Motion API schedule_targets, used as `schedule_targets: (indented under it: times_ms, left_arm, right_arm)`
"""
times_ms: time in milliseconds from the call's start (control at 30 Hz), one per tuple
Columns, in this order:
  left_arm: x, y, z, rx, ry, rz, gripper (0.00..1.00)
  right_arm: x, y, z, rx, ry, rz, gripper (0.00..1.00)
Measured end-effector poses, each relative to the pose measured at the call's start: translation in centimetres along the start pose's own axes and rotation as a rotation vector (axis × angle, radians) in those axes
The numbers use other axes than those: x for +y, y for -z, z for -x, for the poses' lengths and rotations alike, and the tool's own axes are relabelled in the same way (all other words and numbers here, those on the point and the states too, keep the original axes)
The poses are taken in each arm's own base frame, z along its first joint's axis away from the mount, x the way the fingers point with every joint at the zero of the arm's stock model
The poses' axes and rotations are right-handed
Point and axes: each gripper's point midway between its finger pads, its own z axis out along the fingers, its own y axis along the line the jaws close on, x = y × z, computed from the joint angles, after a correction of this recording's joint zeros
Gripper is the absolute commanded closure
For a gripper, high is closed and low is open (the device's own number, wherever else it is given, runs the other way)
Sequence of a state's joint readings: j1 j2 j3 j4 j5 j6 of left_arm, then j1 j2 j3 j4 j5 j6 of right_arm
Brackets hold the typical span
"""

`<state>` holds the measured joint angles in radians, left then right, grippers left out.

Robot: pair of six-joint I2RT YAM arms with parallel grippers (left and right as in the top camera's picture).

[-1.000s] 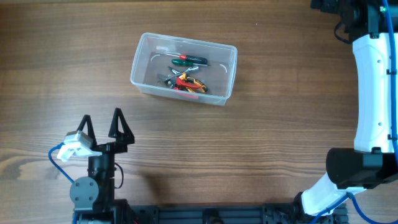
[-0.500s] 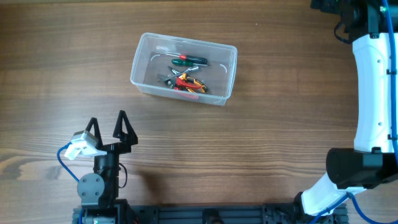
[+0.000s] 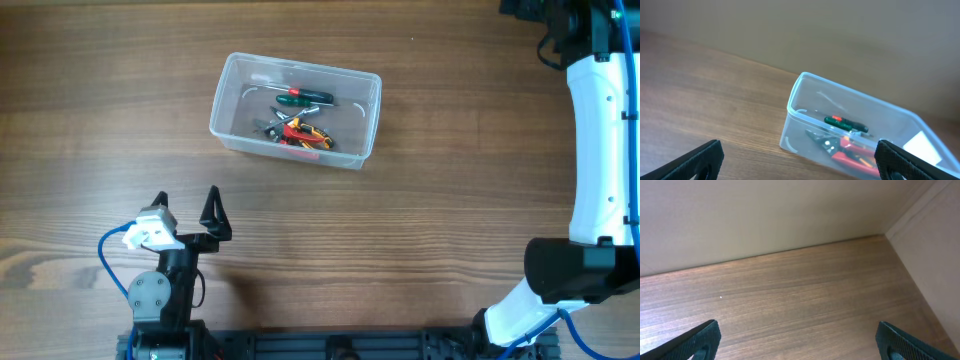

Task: Pack container

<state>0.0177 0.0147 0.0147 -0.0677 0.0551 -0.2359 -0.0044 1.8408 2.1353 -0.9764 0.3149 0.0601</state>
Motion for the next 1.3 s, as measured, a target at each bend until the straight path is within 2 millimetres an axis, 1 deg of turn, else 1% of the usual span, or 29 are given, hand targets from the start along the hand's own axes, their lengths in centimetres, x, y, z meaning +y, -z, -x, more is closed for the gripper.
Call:
schedule_targets:
  times_ms: [100, 333, 1300]
  left_arm:
    - [-0.07, 0.00, -0.03, 0.001, -0.074, -0.004, 0.00]
    - [-0.07, 0.00, -0.04, 0.002, -0.123, -0.004, 0.00]
    - [-0.11, 0.00, -0.06, 0.003, -0.130, -0.007, 0.00]
  right_arm:
    - [-0.01, 0.00, 0.00, 0.000, 0.000, 0.000, 0.00]
    - [-0.01, 0.00, 0.00, 0.000, 0.000, 0.000, 0.00]
    - [-0.01, 0.00, 0.00, 0.000, 0.000, 0.000, 0.00]
